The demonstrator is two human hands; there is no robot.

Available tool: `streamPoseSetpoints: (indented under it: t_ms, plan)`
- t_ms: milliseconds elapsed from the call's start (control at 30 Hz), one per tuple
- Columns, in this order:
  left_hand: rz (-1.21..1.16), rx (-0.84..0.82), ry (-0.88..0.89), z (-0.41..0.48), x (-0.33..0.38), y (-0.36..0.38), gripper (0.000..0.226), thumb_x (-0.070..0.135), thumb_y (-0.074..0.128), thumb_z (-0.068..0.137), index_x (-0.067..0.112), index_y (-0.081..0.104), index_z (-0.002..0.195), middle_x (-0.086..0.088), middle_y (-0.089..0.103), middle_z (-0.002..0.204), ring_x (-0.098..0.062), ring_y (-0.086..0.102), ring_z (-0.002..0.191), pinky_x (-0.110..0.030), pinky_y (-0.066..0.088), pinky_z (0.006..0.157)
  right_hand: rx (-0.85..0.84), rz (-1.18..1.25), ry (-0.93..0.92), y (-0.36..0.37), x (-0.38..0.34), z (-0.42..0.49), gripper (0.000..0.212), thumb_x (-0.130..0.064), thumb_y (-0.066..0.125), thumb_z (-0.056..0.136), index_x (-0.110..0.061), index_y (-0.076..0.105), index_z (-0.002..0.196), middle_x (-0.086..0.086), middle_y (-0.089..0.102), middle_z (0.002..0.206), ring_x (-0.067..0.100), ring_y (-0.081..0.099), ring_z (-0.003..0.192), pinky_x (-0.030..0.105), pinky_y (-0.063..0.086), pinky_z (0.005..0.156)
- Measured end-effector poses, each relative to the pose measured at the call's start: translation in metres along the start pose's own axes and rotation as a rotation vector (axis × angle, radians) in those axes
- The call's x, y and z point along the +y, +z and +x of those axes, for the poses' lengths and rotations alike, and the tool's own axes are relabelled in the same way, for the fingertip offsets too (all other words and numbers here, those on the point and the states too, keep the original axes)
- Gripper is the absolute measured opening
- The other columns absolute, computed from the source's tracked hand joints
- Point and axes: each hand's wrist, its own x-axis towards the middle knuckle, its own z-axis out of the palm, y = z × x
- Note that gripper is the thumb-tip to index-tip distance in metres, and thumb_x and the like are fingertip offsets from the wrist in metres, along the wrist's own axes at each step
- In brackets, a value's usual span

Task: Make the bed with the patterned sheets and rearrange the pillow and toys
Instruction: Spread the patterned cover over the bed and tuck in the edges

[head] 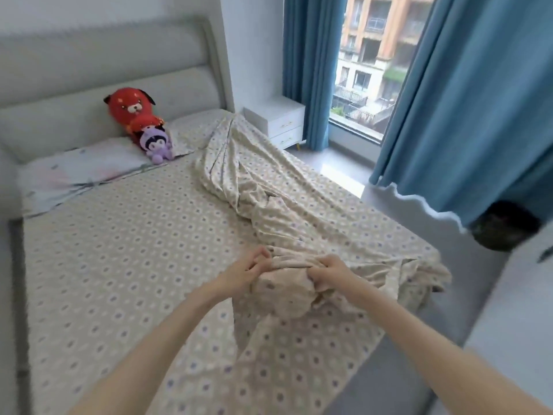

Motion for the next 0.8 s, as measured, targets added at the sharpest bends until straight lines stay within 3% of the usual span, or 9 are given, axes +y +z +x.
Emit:
streamPoseSetpoints:
  t_ms: [67,167,267,333,400,500,567,700,800]
  plan:
    - [0.021,-0.082,0.043,-0.009,-0.01,-0.004,0.02,0.016,0.058,0.094,0.027,0.048,0.108,0.006,0.046,0.069,0.001,0.045,0.056,-0.011,0.038,0.054,0.15,0.072,0.031,0.003,0.005,-0.011,0.038,0.0,0.051,0.082,-0.016,0.038,0.05,-0.001,0.031,0.05,0.017,0.031,0.05,0.021,0.031,0.046]
    - [0.238,-0.095,0.059,-0.026,-0.027,-0.016,0.045,0.024,0.076,0.078,0.032,0.05,0.114,0.009,0.056,0.081,-0.004,0.056,0.072,-0.021,0.047,0.062,0.259,0.084,-0.011,0.024,0.009,-0.031,0.042,0.003,0.051,0.081,-0.018,0.032,0.051,-0.008,0.029,0.046,0.007,0.029,0.042,0.016,0.022,0.042]
    - [0.765,-0.073,-0.003,-0.042,-0.042,-0.02,0.015,0.013,0.063,0.081,0.02,0.062,0.095,0.003,0.058,0.078,-0.017,0.058,0.072,-0.026,0.042,0.055,0.299,0.138,-0.031,0.058,0.01,-0.053,0.036,-0.004,0.053,0.078,-0.017,0.032,0.052,-0.003,0.029,0.052,0.008,0.027,0.046,0.02,0.022,0.048]
    - [0.932,-0.045,-0.035,-0.061,-0.058,-0.024,0.014,0.007,0.051,0.085,0.017,0.061,0.081,0.002,0.05,0.074,-0.018,0.052,0.066,-0.025,0.036,0.05,0.366,0.207,-0.033,0.086,0.009,-0.071,0.035,-0.007,0.052,0.076,-0.019,0.032,0.051,-0.003,0.029,0.052,0.009,0.026,0.045,0.019,0.024,0.045]
    - [0.854,0.022,-0.062,-0.076,-0.075,-0.031,0.018,0.005,0.044,0.09,0.016,0.058,0.087,0.001,0.044,0.086,-0.019,0.049,0.074,-0.027,0.036,0.057,0.474,0.315,-0.021,0.104,0.014,-0.087,0.045,0.001,0.048,0.082,-0.022,0.032,0.047,-0.004,0.029,0.051,0.01,0.026,0.047,0.021,0.024,0.046]
    - [0.321,0.065,-0.146,-0.102,-0.085,-0.044,0.029,0.0,0.037,0.094,0.02,0.057,0.088,0.003,0.05,0.086,-0.015,0.049,0.078,-0.023,0.033,0.059,0.648,0.356,0.02,0.119,0.026,-0.117,0.055,0.004,0.046,0.084,-0.028,0.03,0.042,-0.008,0.026,0.047,0.01,0.021,0.049,0.024,0.02,0.049]
    - [0.066,0.041,-0.188,-0.121,-0.085,-0.047,0.034,0.003,0.033,0.096,0.024,0.058,0.091,0.006,0.058,0.091,-0.008,0.052,0.082,-0.02,0.037,0.064,0.743,0.306,0.067,0.129,0.036,-0.134,0.047,0.003,0.046,0.084,-0.023,0.03,0.048,-0.007,0.026,0.048,0.011,0.022,0.05,0.026,0.02,0.05]
    - [0.18,-0.022,-0.089,-0.151,-0.082,-0.041,0.022,0.02,0.035,0.101,0.012,0.055,0.097,-0.005,0.059,0.092,-0.02,0.056,0.087,-0.03,0.043,0.072,0.863,0.21,0.176,0.148,0.059,-0.158,0.03,-0.002,0.045,0.085,-0.014,0.033,0.06,0.005,0.032,0.061,0.018,0.029,0.06,0.032,0.019,0.056]
    - [0.311,-0.114,0.009,-0.178,-0.076,-0.044,0.015,0.039,0.061,0.089,0.026,0.054,0.092,0.009,0.059,0.083,-0.013,0.058,0.081,-0.017,0.043,0.064,0.881,0.138,0.252,0.158,0.071,-0.169,0.02,-0.006,0.044,0.087,-0.01,0.04,0.068,0.009,0.038,0.068,0.02,0.034,0.066,0.034,0.02,0.057]
